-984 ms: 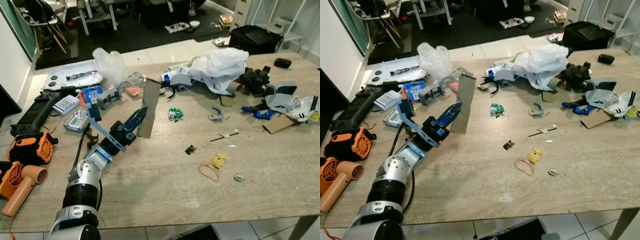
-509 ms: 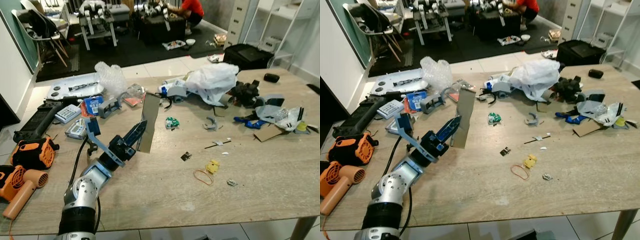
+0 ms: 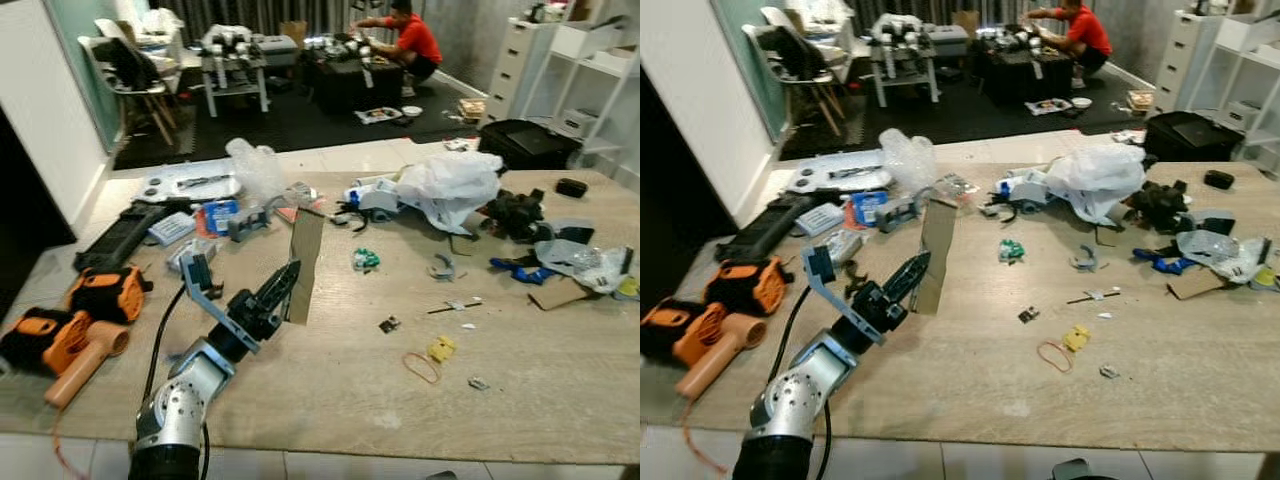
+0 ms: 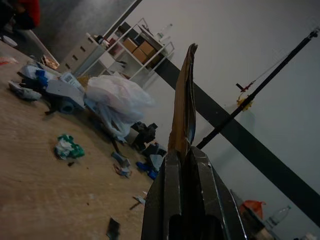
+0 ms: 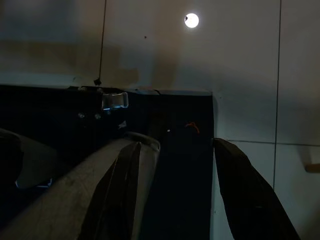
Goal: Picking trash to rubbish bin
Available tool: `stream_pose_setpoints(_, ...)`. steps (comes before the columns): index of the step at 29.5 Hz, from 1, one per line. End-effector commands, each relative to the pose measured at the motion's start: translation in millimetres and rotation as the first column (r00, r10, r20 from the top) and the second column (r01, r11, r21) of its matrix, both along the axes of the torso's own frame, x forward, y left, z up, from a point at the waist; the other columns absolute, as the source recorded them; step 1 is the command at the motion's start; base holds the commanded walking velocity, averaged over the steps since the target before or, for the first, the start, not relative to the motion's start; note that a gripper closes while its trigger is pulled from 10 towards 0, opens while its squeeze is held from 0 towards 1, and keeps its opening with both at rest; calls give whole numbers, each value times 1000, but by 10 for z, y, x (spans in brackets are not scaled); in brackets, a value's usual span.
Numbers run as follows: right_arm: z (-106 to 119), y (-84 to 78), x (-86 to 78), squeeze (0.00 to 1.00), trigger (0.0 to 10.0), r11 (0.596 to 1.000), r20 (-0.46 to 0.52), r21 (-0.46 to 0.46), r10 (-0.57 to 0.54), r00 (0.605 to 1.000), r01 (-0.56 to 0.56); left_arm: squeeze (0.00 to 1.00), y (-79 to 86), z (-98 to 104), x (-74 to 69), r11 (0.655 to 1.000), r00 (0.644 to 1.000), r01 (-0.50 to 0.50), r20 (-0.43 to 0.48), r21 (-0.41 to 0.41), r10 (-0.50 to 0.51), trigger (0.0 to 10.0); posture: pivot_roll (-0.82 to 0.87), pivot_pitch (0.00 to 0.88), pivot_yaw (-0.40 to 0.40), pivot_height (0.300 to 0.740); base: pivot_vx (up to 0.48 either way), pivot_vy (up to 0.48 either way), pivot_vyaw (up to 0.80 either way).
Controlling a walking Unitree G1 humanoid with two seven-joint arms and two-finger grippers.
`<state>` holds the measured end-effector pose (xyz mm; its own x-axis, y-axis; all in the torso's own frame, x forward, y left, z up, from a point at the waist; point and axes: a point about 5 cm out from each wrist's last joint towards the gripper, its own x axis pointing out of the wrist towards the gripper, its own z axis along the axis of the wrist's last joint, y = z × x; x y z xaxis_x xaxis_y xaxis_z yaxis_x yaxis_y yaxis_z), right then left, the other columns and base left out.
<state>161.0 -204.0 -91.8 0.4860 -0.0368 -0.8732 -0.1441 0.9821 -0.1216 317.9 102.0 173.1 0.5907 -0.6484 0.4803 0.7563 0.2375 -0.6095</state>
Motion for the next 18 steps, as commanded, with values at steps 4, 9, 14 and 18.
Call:
stream_pose_setpoints(4,-51,17,-115,0,10000,1000,-47,-6,27,999,-27,0,-49,0,-32,1000,1000,-7,4,7,7,10000,-124,85,48,740,-284,0,0)
stream_pose_setpoints(9,-32,11,-69,0,10000,998,-38,-29,61,997,-62,0,-56,14,-59,1000,1000,-13,14,7,13,10000,-110,88,36,740,-283,0,0)
stream_pose_setpoints(14,-7,-20,-19,0,10000,995,-25,-65,76,997,-78,0,-69,13,-85,1000,1000,-15,16,7,15,10000,-102,94,32,740,-284,0,0)
stream_pose_setpoints(18,40,-124,52,0,10000,984,-5,-154,91,996,-91,0,-83,5,-102,1000,1000,-18,13,8,18,10000,-95,98,23,740,-283,0,0)
